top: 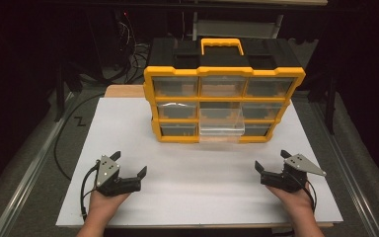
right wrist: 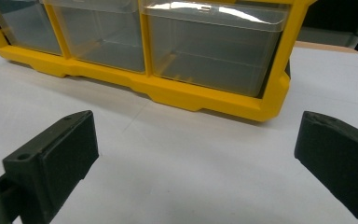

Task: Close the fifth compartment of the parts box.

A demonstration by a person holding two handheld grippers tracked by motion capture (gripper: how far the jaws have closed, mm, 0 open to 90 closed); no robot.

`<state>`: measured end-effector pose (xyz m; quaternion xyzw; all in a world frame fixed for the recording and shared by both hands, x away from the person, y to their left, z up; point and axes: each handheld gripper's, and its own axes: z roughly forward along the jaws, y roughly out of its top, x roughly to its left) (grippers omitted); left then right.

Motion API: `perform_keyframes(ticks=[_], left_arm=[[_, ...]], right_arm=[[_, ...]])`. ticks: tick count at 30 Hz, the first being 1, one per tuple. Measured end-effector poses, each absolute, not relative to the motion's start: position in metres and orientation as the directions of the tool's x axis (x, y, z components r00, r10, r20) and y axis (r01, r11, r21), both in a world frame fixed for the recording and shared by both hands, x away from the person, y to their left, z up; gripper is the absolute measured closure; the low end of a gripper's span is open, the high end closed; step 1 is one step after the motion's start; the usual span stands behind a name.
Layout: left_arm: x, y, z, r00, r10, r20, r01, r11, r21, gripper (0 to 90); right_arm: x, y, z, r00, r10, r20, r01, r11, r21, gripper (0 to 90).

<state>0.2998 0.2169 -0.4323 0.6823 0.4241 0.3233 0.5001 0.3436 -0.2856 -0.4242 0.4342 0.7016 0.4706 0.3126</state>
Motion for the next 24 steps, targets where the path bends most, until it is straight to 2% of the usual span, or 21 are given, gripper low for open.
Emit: perform_keyframes(ticks=[15,24], left_arm=[[0.300,0.216,-0.432,0.430,0.903,0.018,0.258,-0.141,0.956,0.1],[0.299,0.219,-0.432,0.443,0.896,0.007,0.249,-0.131,0.960,0.1]], right_arm=[[0.349,-0.288,-0.427,-0.411,0.910,-0.055,0.329,0.205,0.922,0.9],[0.348,-0.278,-0.427,-0.439,0.898,-0.042,0.331,0.204,0.921,0.9]])
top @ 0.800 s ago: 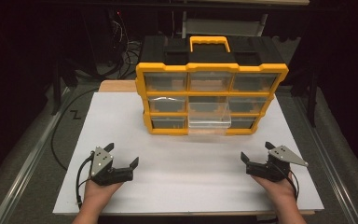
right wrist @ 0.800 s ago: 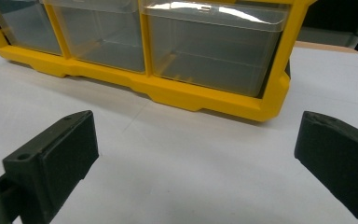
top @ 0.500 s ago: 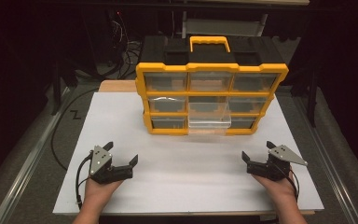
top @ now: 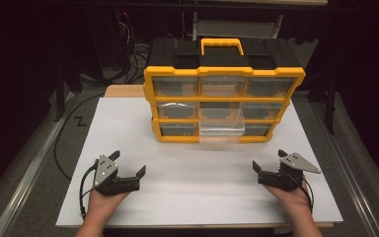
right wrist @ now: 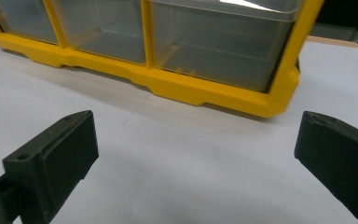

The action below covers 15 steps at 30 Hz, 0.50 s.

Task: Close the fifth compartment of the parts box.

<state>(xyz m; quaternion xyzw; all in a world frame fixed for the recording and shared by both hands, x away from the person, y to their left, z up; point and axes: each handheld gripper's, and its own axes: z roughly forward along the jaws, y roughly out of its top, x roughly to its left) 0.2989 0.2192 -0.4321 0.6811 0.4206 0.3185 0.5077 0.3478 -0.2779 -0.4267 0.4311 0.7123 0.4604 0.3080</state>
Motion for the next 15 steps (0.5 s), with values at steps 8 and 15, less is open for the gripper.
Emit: perform_keyframes(ticks=[8,15], left_arm=[[0.297,0.217,-0.432,0.444,0.896,0.010,0.234,-0.126,0.964,0.1],[0.296,0.216,-0.434,0.447,0.894,0.016,0.230,-0.132,0.964,0.1]], right_arm=[[0.341,-0.265,-0.422,-0.497,0.867,-0.039,0.305,0.216,0.928,1.7],[0.335,-0.262,-0.417,-0.519,0.855,-0.018,0.301,0.202,0.932,10.6]])
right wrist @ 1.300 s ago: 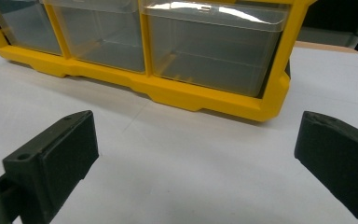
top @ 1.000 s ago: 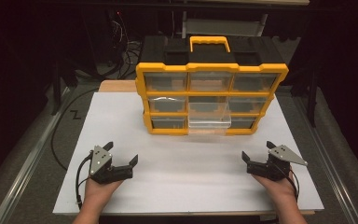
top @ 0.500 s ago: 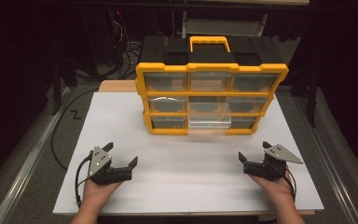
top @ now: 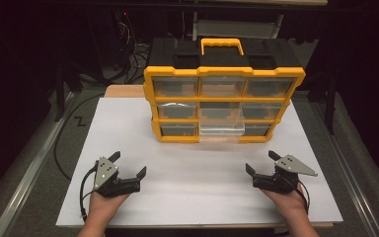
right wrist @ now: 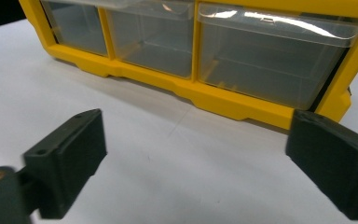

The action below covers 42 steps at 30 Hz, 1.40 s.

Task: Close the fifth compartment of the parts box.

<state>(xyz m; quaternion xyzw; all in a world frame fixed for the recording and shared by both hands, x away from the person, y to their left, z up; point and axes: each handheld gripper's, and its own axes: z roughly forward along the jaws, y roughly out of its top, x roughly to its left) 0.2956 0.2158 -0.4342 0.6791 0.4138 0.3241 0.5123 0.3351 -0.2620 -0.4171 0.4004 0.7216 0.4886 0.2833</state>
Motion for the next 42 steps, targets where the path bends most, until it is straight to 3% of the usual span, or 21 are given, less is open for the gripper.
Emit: perform_keyframes(ticks=[16,33,42], left_arm=[[0.296,0.212,-0.434,0.471,0.881,0.043,0.215,-0.163,0.963,0.1],[0.299,0.220,-0.436,0.438,0.899,0.004,0.252,-0.127,0.960,0.0],[0.298,0.222,-0.436,0.441,0.898,-0.012,0.255,-0.113,0.960,0.1]], right_arm=[[0.331,-0.267,-0.414,-0.491,0.871,-0.001,0.310,0.176,0.934,48.5],[0.333,-0.260,-0.411,-0.508,0.860,-0.036,0.281,0.205,0.938,90.0],[0.333,-0.257,-0.408,-0.521,0.852,-0.041,0.272,0.212,0.939,90.0]])
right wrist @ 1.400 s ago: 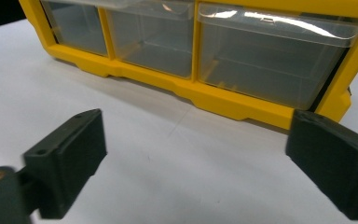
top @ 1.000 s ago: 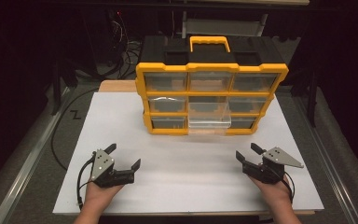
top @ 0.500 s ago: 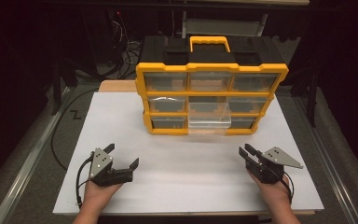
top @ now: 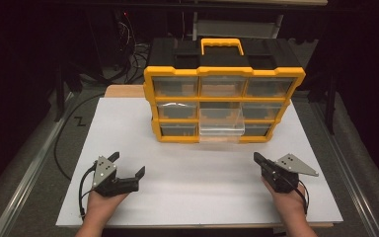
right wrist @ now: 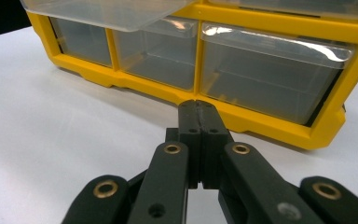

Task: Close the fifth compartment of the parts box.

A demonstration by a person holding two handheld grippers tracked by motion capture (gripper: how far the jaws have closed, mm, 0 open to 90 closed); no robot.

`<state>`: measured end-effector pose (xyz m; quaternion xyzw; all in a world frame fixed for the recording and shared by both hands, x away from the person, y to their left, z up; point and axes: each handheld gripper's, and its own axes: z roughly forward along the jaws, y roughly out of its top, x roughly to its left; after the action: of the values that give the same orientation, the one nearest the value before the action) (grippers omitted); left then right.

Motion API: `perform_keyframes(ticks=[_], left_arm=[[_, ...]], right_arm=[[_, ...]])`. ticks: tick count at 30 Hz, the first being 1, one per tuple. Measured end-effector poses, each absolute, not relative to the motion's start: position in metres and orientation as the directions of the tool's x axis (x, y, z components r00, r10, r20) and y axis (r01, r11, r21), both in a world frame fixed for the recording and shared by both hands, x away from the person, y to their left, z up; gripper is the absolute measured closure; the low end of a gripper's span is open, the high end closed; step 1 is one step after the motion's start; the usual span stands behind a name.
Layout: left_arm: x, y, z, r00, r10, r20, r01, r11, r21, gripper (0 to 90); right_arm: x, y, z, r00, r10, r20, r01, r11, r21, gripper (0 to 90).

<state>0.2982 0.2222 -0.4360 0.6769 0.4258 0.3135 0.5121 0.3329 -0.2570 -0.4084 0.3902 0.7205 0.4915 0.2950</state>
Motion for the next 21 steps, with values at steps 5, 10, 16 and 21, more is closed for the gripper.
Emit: perform_keyframes(ticks=[5,10,16,21], left_arm=[[0.299,0.222,-0.437,0.452,0.892,-0.013,0.259,-0.117,0.959,0.0],[0.299,0.221,-0.437,0.462,0.887,-0.005,0.256,-0.128,0.958,0.1],[0.297,0.220,-0.436,0.468,0.884,-0.001,0.242,-0.127,0.962,0.0],[0.295,0.219,-0.435,0.471,0.882,-0.001,0.228,-0.120,0.966,0.1]], right_arm=[[0.333,-0.254,-0.409,-0.530,0.847,-0.040,0.270,0.213,0.939,90.0],[0.333,-0.245,-0.410,-0.547,0.835,-0.063,0.259,0.240,0.936,90.0],[0.332,-0.232,-0.409,-0.579,0.812,-0.075,0.238,0.257,0.937,90.0],[0.330,-0.215,-0.409,-0.614,0.784,-0.088,0.212,0.271,0.939,90.0]])
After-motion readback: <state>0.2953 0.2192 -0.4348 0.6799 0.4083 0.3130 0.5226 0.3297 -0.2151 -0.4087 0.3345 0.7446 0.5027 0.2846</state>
